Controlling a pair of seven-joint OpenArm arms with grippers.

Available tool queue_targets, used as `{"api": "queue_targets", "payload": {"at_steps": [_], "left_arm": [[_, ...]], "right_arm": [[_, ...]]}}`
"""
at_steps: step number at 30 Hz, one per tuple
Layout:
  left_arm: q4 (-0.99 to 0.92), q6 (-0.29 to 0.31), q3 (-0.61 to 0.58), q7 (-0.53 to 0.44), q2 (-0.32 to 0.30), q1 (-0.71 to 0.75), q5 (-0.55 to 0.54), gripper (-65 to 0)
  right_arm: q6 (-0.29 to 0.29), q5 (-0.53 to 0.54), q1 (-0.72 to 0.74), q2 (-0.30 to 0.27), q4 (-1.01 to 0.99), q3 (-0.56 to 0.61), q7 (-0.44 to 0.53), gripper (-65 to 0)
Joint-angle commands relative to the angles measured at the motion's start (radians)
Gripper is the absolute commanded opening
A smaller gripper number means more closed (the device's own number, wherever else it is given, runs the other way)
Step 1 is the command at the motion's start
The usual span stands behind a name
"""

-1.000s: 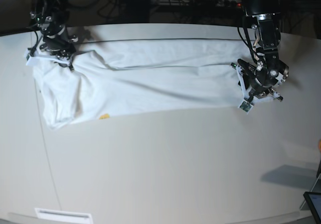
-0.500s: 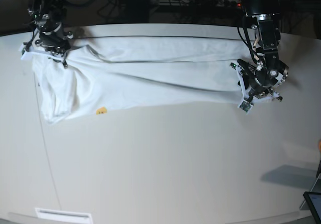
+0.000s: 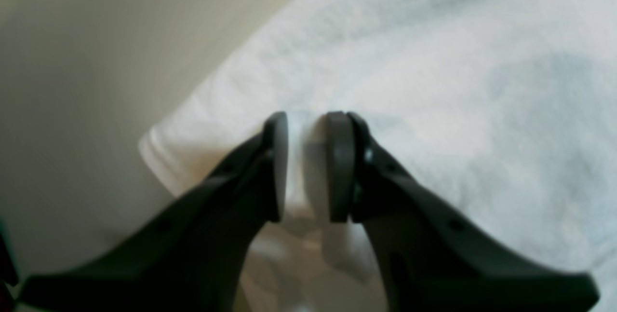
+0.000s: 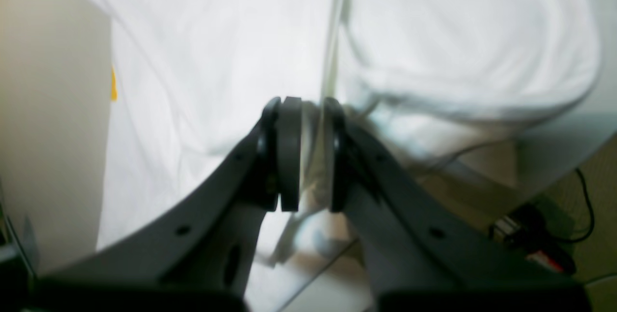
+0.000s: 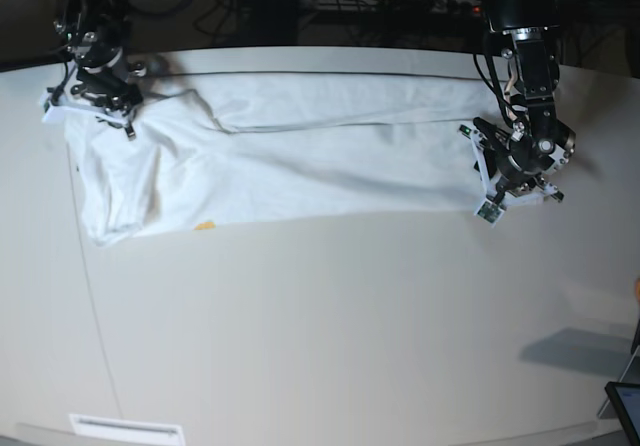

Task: Fold the T-shirt properly
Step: 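Grasp the shirt end with the right gripper and tug it outward, then reposition both grippers onto the strip's ends and pull it straight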

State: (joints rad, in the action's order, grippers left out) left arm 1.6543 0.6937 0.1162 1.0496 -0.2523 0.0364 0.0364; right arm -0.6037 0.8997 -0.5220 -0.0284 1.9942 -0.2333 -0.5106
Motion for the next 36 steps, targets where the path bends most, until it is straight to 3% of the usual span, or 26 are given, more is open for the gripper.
{"api": "queue_targets", "payload": {"at_steps": [1, 5, 7, 11, 15, 18, 20, 22, 29, 36], "left_arm": [[0.007, 0.004, 0.001, 0.008, -0.011, -0.008, 0.006, -50.9], [0.007, 0.004, 0.006, 0.008, -0.011, -0.005, 0.006, -50.9], [0.008, 0.004, 0.010, 0.008, -0.011, -0.007, 0.006, -50.9], [0.051, 0.004, 0.012, 0.008, -0.009, -0.008, 0.004, -50.9], [0.179, 0.004, 0.013, 0.008, -0.006, 0.012, 0.003, -51.7], [0.269, 0.004, 0.052, 0.005, 0.006, 0.049, -0.007, -63.5], [0.315, 0.004, 0.116, 0.004, 0.052, 0.067, -0.010, -65.0], [0.333, 0.004, 0.182, 0.004, 0.098, 0.075, -0.010, -65.0], [0.330, 0.004, 0.234, -0.035, 0.130, 0.150, -0.007, -65.0], [0.272, 0.004, 0.247, -0.078, 0.129, 0.201, 0.004, -65.0]], "right_arm": [[-0.002, -0.001, -0.017, -0.001, 0.020, -0.024, 0.050, -56.1], [0.005, 0.000, -0.028, 0.003, 0.021, -0.077, 0.134, -56.1], [0.017, 0.003, -0.003, -0.043, 0.021, -0.059, 0.102, -56.0], [0.155, -0.001, 0.086, -0.192, 0.018, 0.062, -0.006, -56.3], [0.198, -0.047, 0.153, -0.291, 0.018, 0.133, -0.012, -56.7], [0.285, -0.107, 0.167, -0.325, 0.017, 0.159, -0.018, -59.8], [0.374, -0.121, 0.165, -0.348, 0.015, 0.190, -0.018, -65.0], [0.439, -0.124, 0.165, -0.354, 0.007, 0.211, -0.018, -65.0], [0.443, -0.130, 0.171, -0.356, -0.068, 0.213, -0.013, -64.9], [0.445, -0.290, 0.187, -0.345, -0.112, 0.219, -0.015, -64.9]]}}
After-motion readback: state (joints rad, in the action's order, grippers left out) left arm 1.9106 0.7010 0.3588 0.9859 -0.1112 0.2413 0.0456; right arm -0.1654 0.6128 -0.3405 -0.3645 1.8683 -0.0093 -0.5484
